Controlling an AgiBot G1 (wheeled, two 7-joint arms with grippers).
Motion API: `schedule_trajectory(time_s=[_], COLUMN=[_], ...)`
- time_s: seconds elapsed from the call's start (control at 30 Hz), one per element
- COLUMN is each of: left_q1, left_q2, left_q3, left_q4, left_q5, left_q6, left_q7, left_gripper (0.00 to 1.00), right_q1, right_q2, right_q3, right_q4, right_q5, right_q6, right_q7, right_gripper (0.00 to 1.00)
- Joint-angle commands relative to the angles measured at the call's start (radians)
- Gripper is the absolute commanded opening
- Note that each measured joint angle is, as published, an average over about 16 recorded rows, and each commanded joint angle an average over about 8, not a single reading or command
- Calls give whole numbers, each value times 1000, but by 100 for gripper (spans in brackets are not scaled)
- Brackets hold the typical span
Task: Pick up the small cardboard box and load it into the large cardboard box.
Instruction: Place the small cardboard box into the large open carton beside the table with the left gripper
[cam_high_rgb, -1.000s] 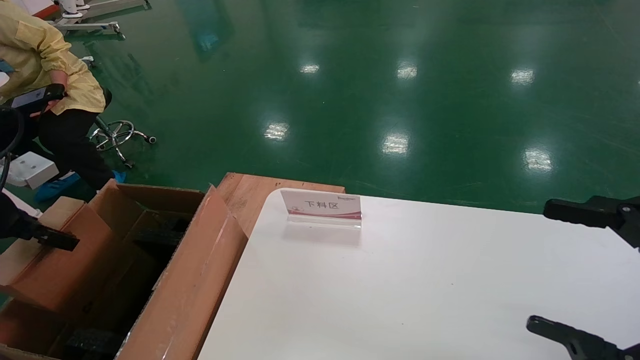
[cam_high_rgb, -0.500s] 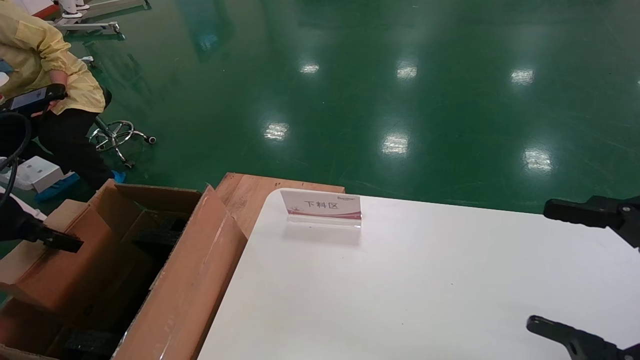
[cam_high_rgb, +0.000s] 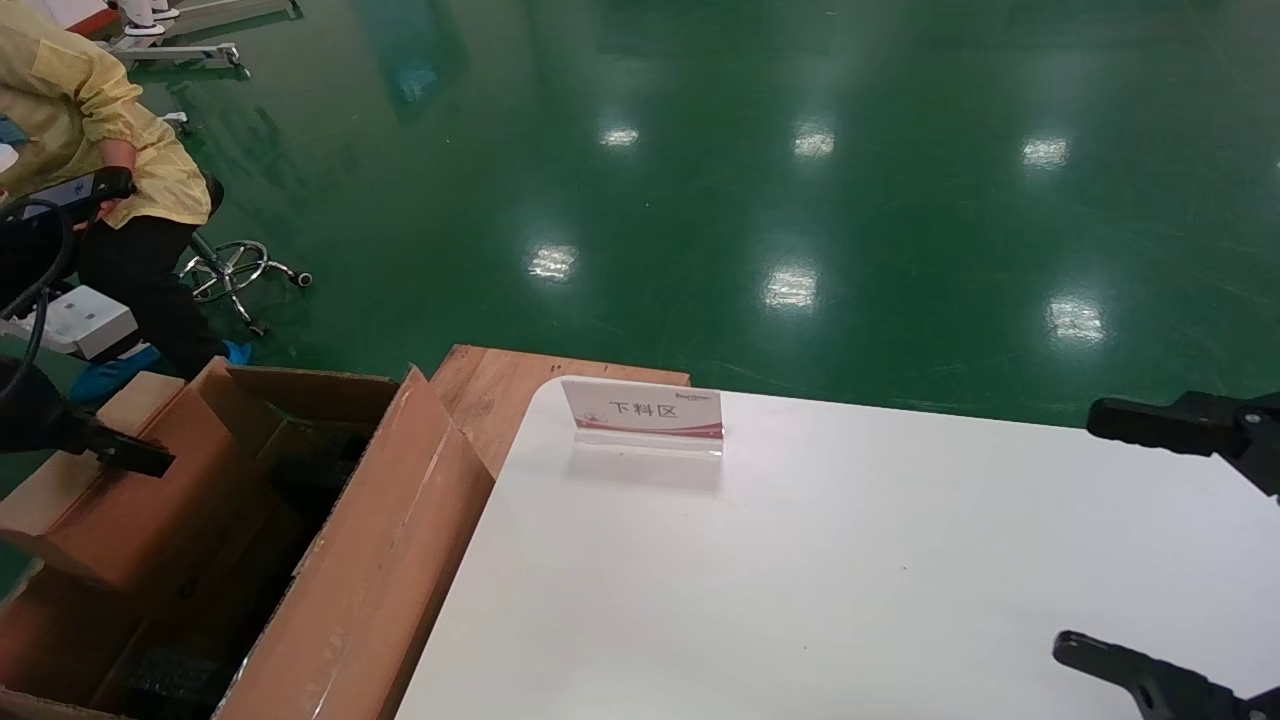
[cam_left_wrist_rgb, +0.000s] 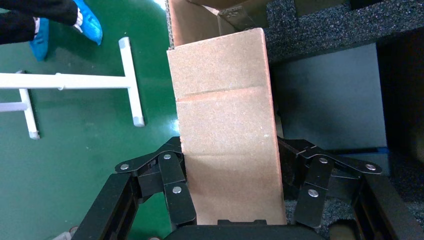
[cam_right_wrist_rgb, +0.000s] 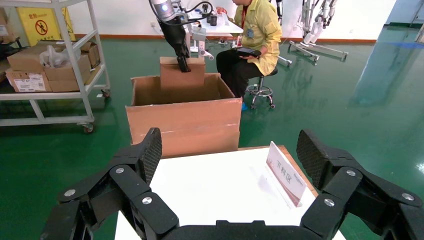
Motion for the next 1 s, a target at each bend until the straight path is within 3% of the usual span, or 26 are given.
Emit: schedule_trajectory(time_s=[0.03, 0.43, 0.47, 0.67, 0.73, 1.0], left_q1=[6, 76, 80, 99, 102, 101], left_q2=[5, -10, -9, -5, -4, -4], left_q3=[0, 13, 13, 17, 18, 19], left_q4=[10, 32, 35, 53, 57, 56], left_q5=[-7, -53, -56, -69, -70, -70], left_q6=[-2, -44, -44, -43, -43, -41], left_q7=[9, 9, 9, 12, 13, 13], left_gripper=[0, 1, 7, 82, 100, 100], right_q1=[0, 0, 0, 0, 0, 0], right_q2=[0, 0, 0, 0, 0, 0], right_q3=[0, -1, -1, -1, -1, -1], right_q4=[0, 0, 0, 0, 0, 0], right_q5=[0, 0, 0, 1, 1, 1], right_q6=[0, 0, 0, 1, 1, 1], right_q7=[0, 0, 0, -1, -1, -1], right_gripper=[100, 100, 100, 100, 100, 100])
